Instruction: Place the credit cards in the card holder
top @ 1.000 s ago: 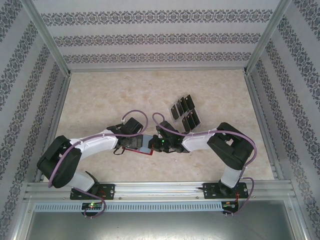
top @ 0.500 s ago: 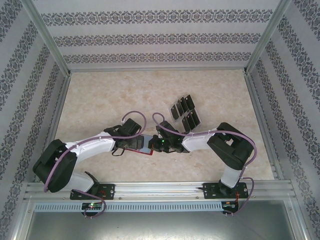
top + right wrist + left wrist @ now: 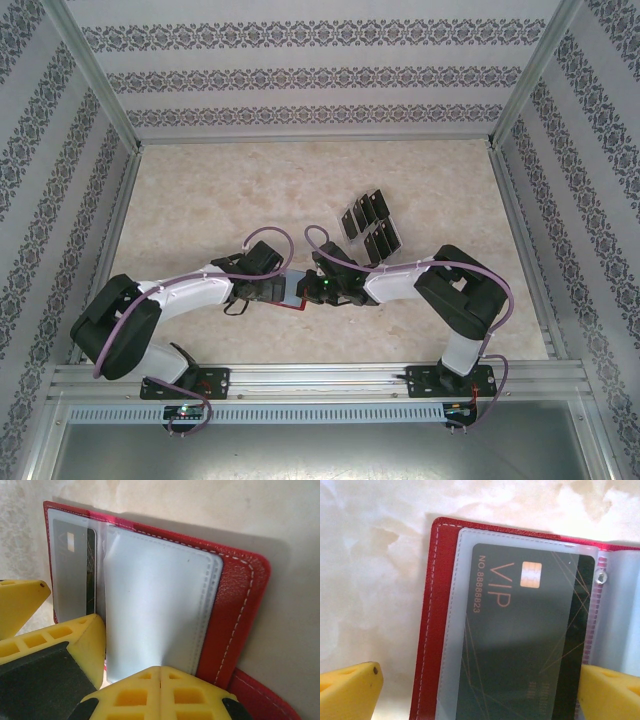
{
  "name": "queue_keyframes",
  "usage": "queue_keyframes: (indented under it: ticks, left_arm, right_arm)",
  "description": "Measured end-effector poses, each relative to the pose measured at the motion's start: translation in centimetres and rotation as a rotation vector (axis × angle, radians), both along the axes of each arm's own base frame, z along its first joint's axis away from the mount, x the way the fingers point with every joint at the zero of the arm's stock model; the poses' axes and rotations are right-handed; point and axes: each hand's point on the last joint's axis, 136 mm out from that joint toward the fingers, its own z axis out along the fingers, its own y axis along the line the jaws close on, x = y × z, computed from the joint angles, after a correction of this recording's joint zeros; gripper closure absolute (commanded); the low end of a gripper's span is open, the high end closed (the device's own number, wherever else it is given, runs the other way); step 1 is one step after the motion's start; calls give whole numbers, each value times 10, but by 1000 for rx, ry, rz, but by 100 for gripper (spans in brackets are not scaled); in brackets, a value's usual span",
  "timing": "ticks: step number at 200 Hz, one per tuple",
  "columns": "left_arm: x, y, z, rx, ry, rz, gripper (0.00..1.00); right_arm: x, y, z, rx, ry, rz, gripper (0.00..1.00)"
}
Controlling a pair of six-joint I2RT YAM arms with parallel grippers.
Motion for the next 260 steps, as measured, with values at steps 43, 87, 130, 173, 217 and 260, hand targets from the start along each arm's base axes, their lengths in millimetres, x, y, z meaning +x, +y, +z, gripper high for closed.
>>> queue_keyframes:
  ticks: [43, 87, 130, 173, 217, 260]
  left_arm:
    - [1, 3, 1, 12, -8, 11, 1]
    - [2, 3, 1, 14, -12, 12, 1]
    - [5, -2, 19, -42, -56, 15, 0]
    - [10, -7, 43, -115, -123, 43, 0]
    - [10, -1, 44, -106, -128, 89, 0]
    - [9, 18, 36, -80, -123, 155, 0]
  right_arm:
    - [1, -1, 0, 0, 0, -3, 100]
    - [1, -1, 0, 0, -1, -1, 100]
    - [12, -3, 1, -17, 1, 33, 100]
    - [37, -11, 5, -83, -22, 76, 100]
    - [46, -17, 19, -139, -51, 133, 90]
    - [37, -16, 51, -199, -137, 193, 61]
